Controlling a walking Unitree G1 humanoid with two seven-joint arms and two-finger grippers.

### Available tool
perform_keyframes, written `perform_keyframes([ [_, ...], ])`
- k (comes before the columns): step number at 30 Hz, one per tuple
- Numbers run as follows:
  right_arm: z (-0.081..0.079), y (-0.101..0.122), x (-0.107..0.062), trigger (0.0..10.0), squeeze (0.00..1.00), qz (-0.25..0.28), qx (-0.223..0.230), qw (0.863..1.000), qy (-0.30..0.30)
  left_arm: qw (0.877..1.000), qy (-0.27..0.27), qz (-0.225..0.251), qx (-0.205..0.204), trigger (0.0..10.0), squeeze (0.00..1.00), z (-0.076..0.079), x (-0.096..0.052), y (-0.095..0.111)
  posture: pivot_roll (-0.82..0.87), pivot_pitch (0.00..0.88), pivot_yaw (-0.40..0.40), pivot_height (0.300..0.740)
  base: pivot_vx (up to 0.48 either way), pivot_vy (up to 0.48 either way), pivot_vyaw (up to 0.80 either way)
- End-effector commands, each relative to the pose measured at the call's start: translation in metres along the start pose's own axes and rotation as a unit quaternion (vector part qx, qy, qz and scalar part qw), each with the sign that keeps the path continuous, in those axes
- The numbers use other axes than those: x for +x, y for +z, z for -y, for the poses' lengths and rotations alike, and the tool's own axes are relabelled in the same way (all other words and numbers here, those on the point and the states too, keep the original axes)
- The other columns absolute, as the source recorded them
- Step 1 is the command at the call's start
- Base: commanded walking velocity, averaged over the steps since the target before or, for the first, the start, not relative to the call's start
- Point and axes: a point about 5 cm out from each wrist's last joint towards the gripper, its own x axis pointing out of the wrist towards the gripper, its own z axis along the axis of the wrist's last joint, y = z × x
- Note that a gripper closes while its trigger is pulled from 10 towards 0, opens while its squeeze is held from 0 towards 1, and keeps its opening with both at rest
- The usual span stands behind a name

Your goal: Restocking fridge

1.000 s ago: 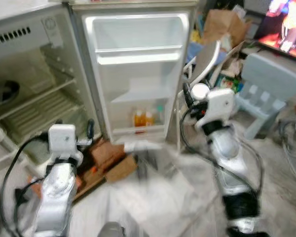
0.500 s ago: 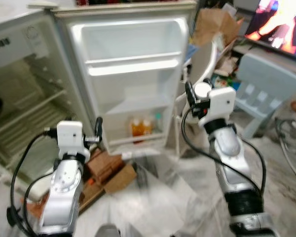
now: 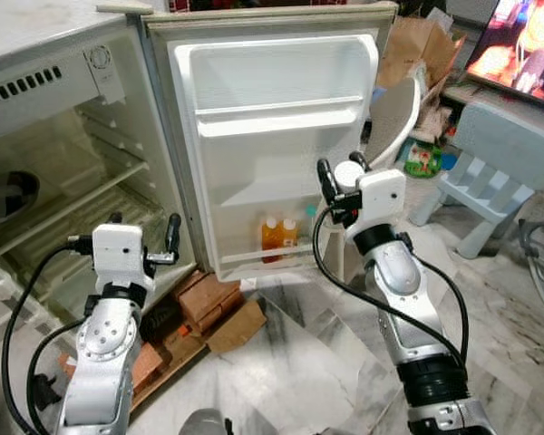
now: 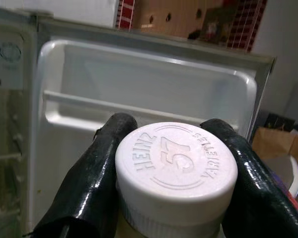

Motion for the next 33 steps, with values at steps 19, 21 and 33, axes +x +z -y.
perform_keyframes([
  [19,0.005,0.048,0.021,10.0,0.00,0.092,-0.029,0.995,-0.003,1.000,-0.013,0.010,-0.010,10.0,0.00,0.003,0.000,0.006,0.18,0.000,-0.041,0.740,0.072,0.015,0.00],
  [21,0.004,0.048,0.021,10.0,0.00,0.092,-0.030,0.995,0.000,1.000,-0.013,0.010,-0.012,10.0,0.00,0.002,0.000,0.006,0.18,0.000,-0.042,0.740,0.296,0.379,0.00],
  [33,0.012,0.041,0.018,10.0,0.00,0.075,-0.029,0.996,-0.024,1.000,-0.022,0.008,-0.020,10.0,0.00,0.004,-0.001,0.007,0.18,0.000,-0.043,0.740,0.272,0.396,0.00],
])
